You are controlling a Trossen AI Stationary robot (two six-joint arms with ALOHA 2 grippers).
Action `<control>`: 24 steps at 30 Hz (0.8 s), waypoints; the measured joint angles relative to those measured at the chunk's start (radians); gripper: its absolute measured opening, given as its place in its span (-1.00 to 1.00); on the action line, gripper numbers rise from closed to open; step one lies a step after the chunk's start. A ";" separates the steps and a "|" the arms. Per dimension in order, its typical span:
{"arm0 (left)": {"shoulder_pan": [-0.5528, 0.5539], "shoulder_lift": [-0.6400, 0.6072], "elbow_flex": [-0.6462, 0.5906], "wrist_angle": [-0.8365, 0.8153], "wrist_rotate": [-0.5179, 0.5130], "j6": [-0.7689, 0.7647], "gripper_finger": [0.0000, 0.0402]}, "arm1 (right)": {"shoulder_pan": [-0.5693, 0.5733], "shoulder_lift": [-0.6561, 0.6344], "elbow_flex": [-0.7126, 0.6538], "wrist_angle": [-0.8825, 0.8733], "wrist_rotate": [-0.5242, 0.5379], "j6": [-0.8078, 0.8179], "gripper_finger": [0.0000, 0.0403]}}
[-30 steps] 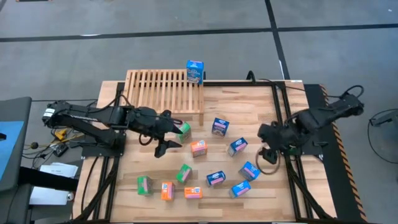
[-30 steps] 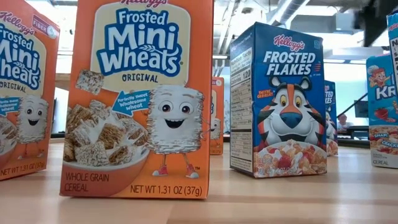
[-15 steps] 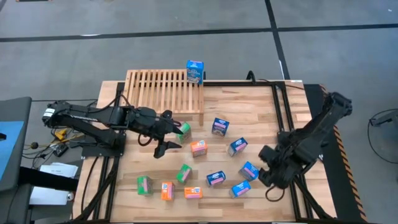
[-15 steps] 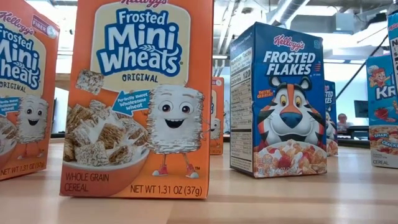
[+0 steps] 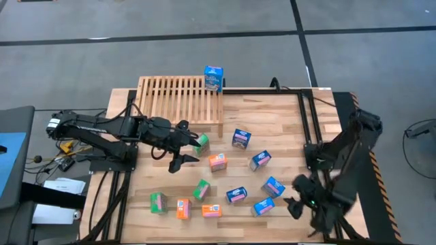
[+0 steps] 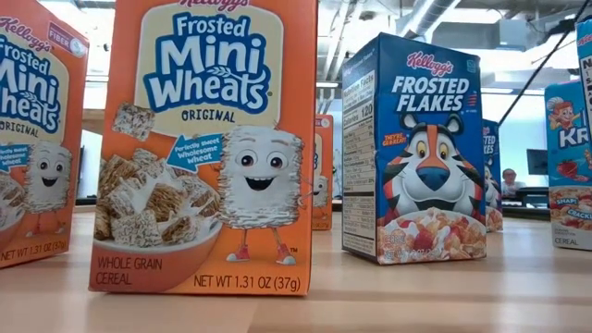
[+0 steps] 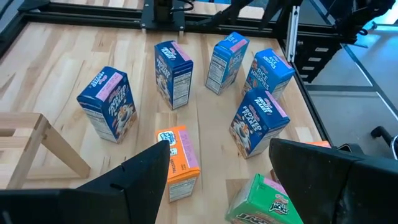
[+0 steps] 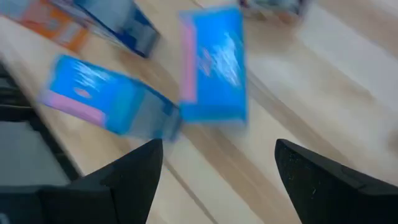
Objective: Stack cereal on shelf
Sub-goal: Put the top light blue cereal box on the shelf aligned with the other light blue cereal box
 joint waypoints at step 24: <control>0.000 0.000 0.000 0.000 -0.056 0.001 0.32 | -0.010 0.242 -0.019 0.067 0.101 0.086 0.67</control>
